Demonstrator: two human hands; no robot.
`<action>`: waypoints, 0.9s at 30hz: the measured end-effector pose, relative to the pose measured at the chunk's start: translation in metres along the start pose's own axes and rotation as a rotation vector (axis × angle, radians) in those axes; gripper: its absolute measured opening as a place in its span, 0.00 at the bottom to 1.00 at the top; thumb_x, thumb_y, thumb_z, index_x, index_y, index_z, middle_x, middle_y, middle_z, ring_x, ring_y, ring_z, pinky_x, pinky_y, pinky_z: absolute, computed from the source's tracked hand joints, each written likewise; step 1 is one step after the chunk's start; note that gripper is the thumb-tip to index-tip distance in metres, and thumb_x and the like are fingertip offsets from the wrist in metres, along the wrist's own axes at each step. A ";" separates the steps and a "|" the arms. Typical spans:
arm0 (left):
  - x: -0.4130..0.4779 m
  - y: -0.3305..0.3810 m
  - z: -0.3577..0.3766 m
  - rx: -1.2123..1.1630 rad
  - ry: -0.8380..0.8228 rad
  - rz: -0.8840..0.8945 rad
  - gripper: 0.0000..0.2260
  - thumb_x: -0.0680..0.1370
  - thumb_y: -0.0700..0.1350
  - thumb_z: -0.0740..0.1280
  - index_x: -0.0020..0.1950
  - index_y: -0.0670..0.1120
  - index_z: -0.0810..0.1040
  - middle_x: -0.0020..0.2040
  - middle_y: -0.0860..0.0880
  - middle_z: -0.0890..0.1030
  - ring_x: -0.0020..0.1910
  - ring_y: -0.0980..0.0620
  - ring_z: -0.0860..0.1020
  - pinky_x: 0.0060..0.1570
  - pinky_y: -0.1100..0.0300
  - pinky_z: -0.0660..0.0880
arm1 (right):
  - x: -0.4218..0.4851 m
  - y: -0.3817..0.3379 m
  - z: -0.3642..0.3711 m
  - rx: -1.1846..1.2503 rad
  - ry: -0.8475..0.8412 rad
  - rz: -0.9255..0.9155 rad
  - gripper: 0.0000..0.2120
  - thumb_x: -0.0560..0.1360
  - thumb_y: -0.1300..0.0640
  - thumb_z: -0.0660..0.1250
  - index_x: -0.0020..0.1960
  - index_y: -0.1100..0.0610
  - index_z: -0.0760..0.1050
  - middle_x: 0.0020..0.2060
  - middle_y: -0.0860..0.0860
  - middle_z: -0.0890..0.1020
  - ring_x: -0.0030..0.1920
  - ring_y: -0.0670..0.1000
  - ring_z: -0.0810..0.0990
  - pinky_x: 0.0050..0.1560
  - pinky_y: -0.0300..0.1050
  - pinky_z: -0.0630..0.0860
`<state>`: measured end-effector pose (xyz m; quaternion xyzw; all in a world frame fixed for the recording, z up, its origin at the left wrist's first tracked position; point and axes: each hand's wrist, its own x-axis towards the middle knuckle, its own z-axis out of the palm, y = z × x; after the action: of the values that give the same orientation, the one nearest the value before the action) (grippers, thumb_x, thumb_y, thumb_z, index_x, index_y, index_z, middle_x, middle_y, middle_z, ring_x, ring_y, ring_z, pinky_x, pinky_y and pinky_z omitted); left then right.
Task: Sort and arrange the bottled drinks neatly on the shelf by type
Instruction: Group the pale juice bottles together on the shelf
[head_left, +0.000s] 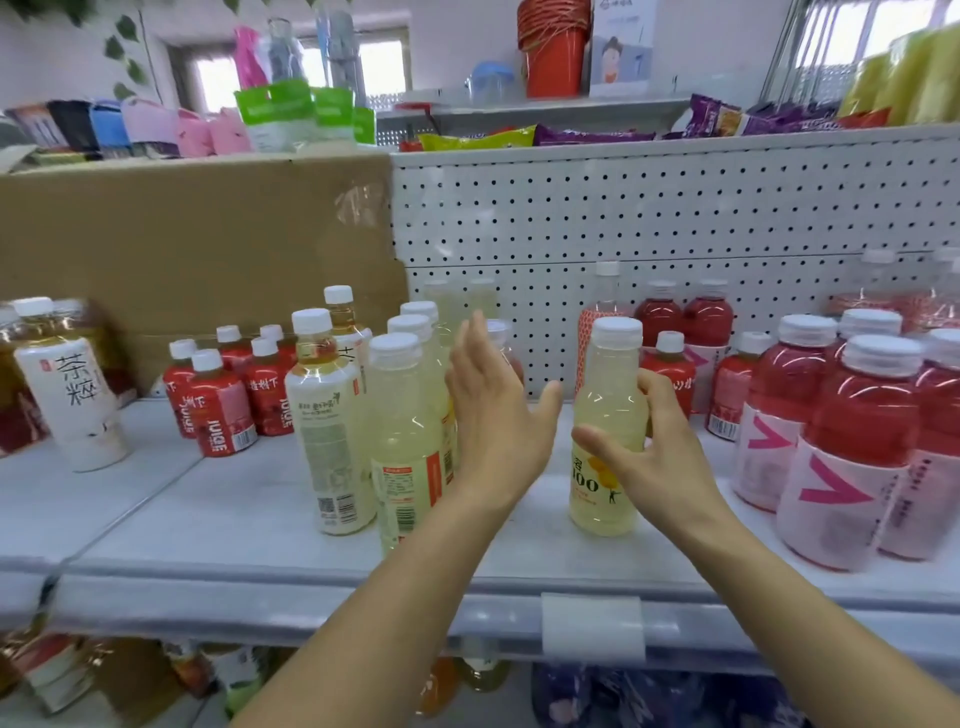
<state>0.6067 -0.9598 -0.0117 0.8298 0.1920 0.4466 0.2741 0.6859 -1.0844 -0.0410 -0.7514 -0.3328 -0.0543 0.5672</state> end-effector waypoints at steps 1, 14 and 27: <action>0.005 -0.002 0.009 -0.010 0.007 -0.090 0.44 0.78 0.49 0.70 0.81 0.45 0.42 0.80 0.45 0.48 0.79 0.45 0.49 0.78 0.47 0.52 | 0.001 0.002 -0.004 -0.004 0.009 0.011 0.29 0.70 0.47 0.76 0.66 0.41 0.65 0.55 0.39 0.79 0.55 0.45 0.79 0.58 0.55 0.76; 0.033 0.015 0.071 -0.298 -0.192 -0.185 0.35 0.77 0.43 0.71 0.78 0.49 0.55 0.73 0.47 0.63 0.71 0.49 0.65 0.74 0.52 0.62 | -0.004 0.012 -0.034 -0.033 0.028 0.038 0.29 0.71 0.48 0.75 0.66 0.40 0.65 0.50 0.33 0.77 0.49 0.31 0.76 0.50 0.44 0.73; -0.064 -0.044 -0.039 0.160 0.491 0.302 0.30 0.73 0.45 0.74 0.71 0.47 0.63 0.67 0.48 0.66 0.66 0.50 0.66 0.70 0.62 0.60 | -0.011 -0.030 -0.006 -0.205 -0.247 -0.058 0.29 0.71 0.50 0.75 0.65 0.45 0.63 0.54 0.44 0.78 0.54 0.48 0.79 0.55 0.51 0.77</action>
<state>0.5365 -0.9508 -0.0628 0.7351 0.1616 0.6531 0.0835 0.6629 -1.0904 -0.0196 -0.7964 -0.4140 -0.0116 0.4406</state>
